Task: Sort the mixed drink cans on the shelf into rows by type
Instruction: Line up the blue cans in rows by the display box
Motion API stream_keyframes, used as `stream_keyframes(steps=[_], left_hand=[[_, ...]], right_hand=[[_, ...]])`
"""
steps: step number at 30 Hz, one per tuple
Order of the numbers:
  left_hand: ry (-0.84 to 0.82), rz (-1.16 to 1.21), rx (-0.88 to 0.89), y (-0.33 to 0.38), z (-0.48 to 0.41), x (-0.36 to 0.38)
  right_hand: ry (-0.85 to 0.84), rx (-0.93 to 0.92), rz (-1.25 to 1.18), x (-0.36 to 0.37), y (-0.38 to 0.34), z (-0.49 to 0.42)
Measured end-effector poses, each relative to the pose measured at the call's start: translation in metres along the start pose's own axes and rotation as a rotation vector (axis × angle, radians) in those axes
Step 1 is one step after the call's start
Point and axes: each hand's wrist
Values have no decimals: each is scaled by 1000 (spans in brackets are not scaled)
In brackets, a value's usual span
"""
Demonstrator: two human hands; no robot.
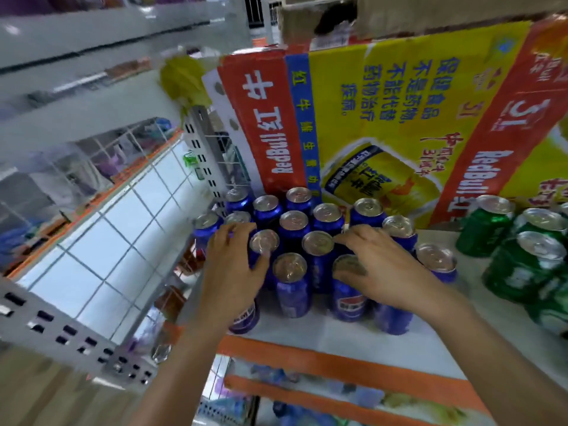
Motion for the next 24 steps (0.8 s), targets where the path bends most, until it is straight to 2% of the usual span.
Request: stream_keyframes(steps=[3, 8, 10, 13, 17, 20, 24], left_hand=[[5, 54, -100, -22, -13, -8], [5, 308, -263, -53, -38, -3], [-1, 294, -351, -60, -40, -2], [18, 307, -348, -76, -43, 0], [-22, 380, -394, -90, -53, 0], [-44, 442, -422, -95, -72, 0], [-13, 487, -393, -102, -92, 6]], right_hand=[[-11, 7, 42, 0, -4, -13], [9, -54, 125, -24, -5, -48], [5, -101, 145, -35, -9, -69], [-36, -173, 141, -42, -19, -105], [-182, -248, 149, -32, -29, -150], [-193, -319, 211, -26, -37, -183], [-323, -286, 278, -18, -44, -219]])
Point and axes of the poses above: each hand's wrist, its own z-axis away from the middle knuckle, its own x-axis out of the palm, y = z × x, and after that the axes turned 9 degrees about -y, right-handed
